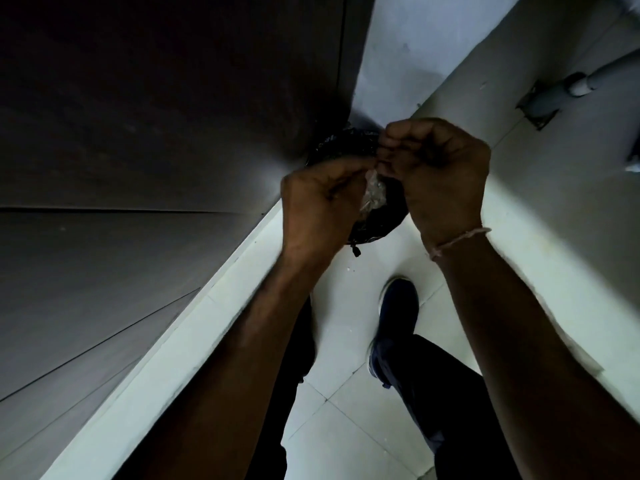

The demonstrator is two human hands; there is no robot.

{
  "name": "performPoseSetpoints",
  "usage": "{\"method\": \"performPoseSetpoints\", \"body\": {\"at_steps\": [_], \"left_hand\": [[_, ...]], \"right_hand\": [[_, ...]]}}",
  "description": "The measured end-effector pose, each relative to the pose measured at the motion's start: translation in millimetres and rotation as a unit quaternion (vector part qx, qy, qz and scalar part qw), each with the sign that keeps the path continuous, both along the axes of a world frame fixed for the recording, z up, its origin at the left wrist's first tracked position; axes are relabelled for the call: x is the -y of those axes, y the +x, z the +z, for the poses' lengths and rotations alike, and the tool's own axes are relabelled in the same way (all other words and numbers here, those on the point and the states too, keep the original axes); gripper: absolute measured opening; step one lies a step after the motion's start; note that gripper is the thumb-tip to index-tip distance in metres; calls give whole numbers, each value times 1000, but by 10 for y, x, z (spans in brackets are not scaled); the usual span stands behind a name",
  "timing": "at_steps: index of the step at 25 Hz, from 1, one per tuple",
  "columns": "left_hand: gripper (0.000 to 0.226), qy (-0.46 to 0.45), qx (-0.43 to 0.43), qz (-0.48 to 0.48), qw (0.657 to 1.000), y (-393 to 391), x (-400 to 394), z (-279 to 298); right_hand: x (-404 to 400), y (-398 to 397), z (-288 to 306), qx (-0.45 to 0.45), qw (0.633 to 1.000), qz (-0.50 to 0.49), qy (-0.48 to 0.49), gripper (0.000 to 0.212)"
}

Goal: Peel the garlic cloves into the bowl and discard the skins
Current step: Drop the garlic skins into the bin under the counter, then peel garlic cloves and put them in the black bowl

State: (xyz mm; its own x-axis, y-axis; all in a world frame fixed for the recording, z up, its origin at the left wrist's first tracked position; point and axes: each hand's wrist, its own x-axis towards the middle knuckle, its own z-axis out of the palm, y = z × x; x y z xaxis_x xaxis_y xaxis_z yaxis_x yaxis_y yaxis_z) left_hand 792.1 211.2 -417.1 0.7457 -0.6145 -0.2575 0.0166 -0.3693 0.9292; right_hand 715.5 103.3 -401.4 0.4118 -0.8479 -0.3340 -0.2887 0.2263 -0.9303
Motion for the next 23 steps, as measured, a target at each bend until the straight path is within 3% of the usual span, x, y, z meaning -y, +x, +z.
{"method": "performPoseSetpoints", "body": {"at_steps": [2,6,8,9,11,14,17,20,22,23], "left_hand": [[6,-49,-4,25,998,111,-16,283],[37,-10,-41,75,996,2,-37,916],[21,4,-51,43,998,-100,-90,1332],[11,5,-46,31,998,-114,-126,1552],[9,11,-32,33,999,-115,-202,1962],[34,24,-22,26,999,-122,-294,2612],[59,48,0,-13,999,-133,-371,3326],[31,-7,30,-72,997,-95,-465,3861],[10,-32,58,-126,990,-122,-517,4212],[17,-43,73,-149,985,-152,-520,4363]], "right_hand": [[-51,17,246,18,999,-35,20,17],[-381,-50,840,-32,997,-63,25,35],[-443,-94,1238,-69,997,-37,-15,44],[-462,-109,1444,-79,996,-19,-42,39],[-504,-162,1880,-69,995,8,-65,10],[-496,-265,2564,-58,993,51,-94,29],[-539,-395,3299,-89,982,63,-153,16],[-635,-510,3972,-111,968,43,-222,36],[-752,-694,4350,-117,958,35,-260,25],[-810,-801,4479,-114,954,31,-277,14]]}}
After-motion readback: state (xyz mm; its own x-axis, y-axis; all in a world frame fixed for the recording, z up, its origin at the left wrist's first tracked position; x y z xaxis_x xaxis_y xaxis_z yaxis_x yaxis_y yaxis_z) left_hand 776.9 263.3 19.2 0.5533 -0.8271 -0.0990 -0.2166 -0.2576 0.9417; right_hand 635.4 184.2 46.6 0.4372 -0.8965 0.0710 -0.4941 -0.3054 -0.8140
